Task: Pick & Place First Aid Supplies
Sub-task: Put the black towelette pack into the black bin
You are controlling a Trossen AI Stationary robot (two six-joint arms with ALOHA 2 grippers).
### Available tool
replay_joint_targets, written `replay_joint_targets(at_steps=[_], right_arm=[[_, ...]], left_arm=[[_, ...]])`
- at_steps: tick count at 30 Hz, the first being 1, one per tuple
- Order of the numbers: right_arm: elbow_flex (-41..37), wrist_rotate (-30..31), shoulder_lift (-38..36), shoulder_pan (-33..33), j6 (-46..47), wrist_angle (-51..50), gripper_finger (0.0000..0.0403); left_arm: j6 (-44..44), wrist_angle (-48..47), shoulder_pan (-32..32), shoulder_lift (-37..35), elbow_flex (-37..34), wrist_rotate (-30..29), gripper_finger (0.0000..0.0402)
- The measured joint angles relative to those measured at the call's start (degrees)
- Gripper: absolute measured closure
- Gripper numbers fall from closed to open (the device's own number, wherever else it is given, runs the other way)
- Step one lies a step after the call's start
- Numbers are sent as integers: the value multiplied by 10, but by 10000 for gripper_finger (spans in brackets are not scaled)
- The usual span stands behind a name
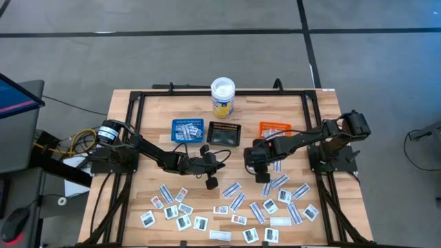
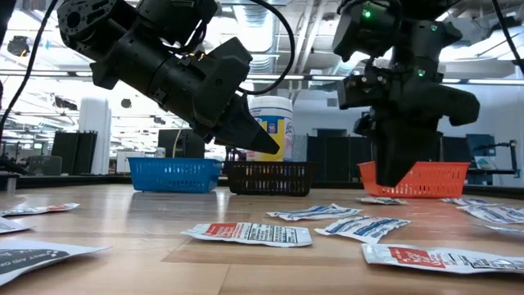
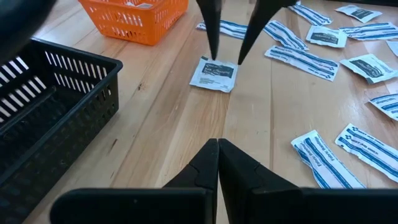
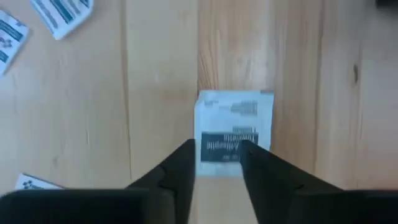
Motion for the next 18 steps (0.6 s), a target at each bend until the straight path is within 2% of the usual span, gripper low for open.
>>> replay_joint_targets(at_steps=[5, 9, 18], right_arm=[[-6, 1, 0, -5, -17, 50, 220], [-18, 1, 0, -10, -21, 75, 191], [-49, 2, 0, -35, -21, 89, 190]], left_arm=[[0, 0, 0, 0, 0, 0, 390], [0, 0, 0, 0, 0, 0, 390], [0, 0, 0, 0, 0, 0, 390]])
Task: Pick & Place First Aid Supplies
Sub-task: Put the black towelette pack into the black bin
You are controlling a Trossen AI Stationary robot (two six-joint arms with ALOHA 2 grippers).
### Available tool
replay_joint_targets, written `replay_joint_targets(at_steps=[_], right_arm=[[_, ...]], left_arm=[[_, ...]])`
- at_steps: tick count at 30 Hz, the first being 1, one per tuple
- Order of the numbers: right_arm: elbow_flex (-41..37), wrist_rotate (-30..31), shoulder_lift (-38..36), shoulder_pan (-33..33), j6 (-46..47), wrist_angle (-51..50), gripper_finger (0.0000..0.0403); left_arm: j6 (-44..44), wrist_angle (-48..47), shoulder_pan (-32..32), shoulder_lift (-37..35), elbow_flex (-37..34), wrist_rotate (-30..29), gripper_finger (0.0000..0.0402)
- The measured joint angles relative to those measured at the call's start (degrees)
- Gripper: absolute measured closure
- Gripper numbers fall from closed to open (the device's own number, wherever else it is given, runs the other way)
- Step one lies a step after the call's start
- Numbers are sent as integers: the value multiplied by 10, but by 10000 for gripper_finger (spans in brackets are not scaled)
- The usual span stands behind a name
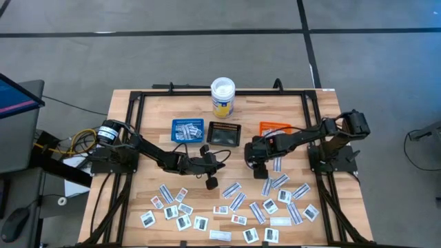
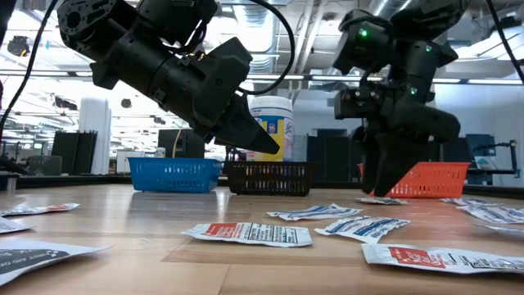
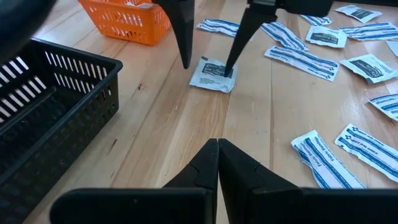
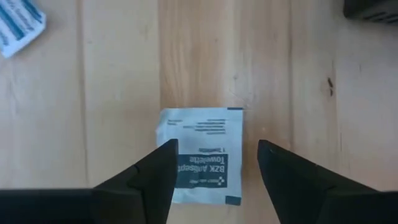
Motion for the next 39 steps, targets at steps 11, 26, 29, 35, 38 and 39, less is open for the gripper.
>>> replay_joint_targets(at_steps=[11, 26, 29, 35, 38, 39], right_arm=[[-27, -30, -2, -11, -9, 39, 197], [-27, -89, -1, -13, -15, 50, 327], [-27, -90, -1, -16, -15, 50, 363], [-27, -90, 0, -22, -5, 58, 399], [-27, -90, 0, -21, -5, 57, 399], [-27, -90, 0, -21, -5, 56, 401]], left_arm=[[0, 0, 0, 0, 0, 0, 390], [0, 0, 0, 0, 0, 0, 390], [0, 0, 0, 0, 0, 0, 390], [0, 0, 0, 0, 0, 0, 390], [0, 0, 0, 0, 0, 0, 390], [0, 0, 0, 0, 0, 0, 390]])
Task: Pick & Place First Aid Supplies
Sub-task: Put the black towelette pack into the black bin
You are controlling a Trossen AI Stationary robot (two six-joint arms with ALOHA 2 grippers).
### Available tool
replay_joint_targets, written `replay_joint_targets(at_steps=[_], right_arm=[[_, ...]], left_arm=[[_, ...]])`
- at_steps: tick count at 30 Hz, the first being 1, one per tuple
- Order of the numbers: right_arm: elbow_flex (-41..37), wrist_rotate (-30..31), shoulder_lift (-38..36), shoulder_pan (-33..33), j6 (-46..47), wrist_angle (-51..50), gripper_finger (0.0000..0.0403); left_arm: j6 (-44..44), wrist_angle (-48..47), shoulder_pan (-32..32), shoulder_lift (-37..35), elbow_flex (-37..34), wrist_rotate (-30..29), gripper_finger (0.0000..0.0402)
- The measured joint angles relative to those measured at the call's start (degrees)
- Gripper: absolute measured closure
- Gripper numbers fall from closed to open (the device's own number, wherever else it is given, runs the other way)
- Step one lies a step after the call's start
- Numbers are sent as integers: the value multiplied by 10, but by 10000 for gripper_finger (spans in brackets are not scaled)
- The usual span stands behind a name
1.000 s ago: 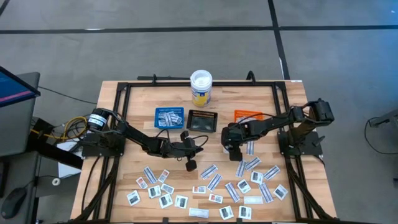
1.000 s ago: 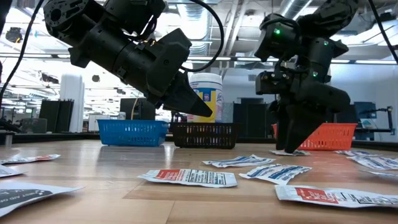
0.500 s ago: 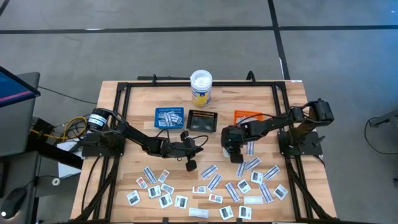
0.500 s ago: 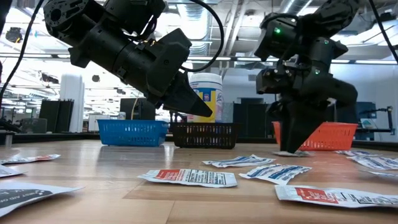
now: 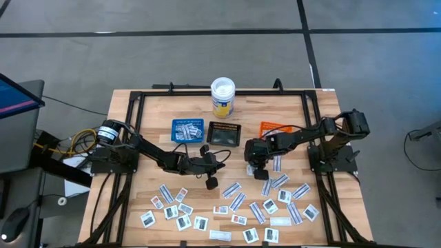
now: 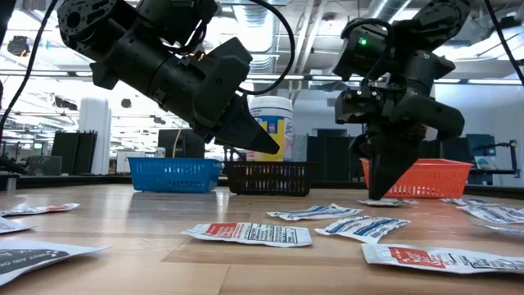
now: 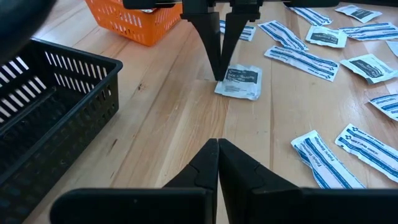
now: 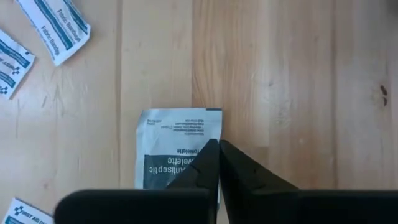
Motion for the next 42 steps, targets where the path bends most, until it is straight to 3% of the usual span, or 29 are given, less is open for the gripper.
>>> replay_joint_targets(at_steps=[11, 20, 28, 35, 42], right_arm=[[48, 1, 0, 11, 0, -76, 371], [48, 6, 0, 69, -43, -70, 299], [48, 93, 0, 117, -81, -42, 221], [48, 84, 0, 108, -45, -50, 160], [48, 75, 0, 86, -45, -49, 153]], left_arm=[[0, 0, 0, 0, 0, 0, 390], [0, 0, 0, 0, 0, 0, 390], [0, 0, 0, 0, 0, 0, 390], [0, 0, 0, 0, 0, 0, 390], [0, 0, 0, 0, 0, 0, 390]])
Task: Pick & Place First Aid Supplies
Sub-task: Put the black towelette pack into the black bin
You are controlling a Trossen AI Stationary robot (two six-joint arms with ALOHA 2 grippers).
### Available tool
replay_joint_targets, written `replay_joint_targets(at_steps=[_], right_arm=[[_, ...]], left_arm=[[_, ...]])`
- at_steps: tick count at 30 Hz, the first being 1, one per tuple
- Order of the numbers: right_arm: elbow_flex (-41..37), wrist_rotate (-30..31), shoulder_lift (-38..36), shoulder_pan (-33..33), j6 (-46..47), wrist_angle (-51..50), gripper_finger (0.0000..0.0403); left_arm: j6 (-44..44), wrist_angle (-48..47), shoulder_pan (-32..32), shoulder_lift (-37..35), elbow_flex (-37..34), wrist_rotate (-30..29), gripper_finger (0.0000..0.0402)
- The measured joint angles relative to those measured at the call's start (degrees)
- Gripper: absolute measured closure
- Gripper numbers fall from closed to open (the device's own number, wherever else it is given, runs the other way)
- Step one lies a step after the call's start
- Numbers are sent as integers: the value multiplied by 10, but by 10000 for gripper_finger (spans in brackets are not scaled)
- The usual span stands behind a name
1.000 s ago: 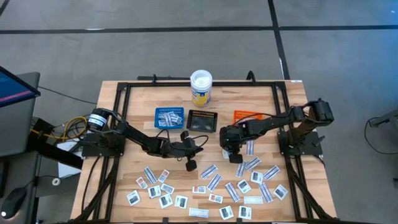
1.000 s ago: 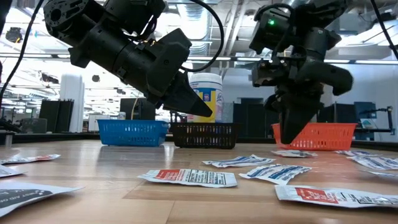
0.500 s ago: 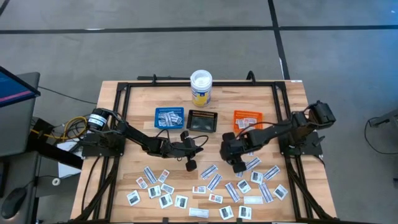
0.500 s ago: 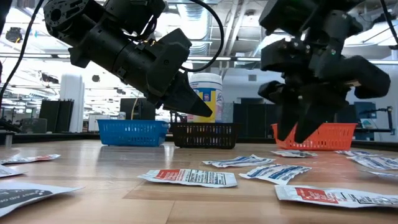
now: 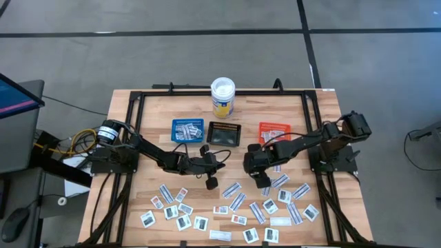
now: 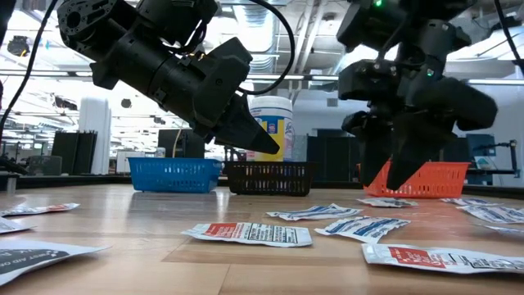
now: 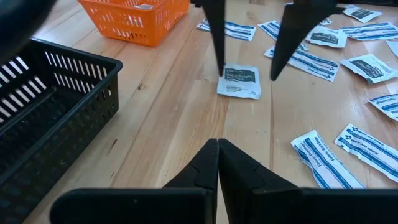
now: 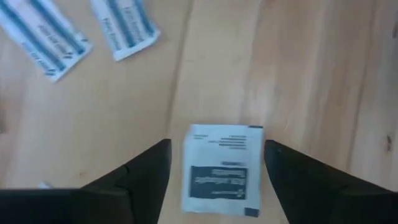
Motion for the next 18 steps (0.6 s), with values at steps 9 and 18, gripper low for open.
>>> replay_joint_targets(at_steps=[9, 18], right_arm=[[3, -3, 57, -14, -4, 7, 153], [4, -7, 83, -22, -9, 3, 154]], left_arm=[[0, 0, 0, 0, 0, 0, 390], [0, 2, 0, 0, 0, 0, 390]])
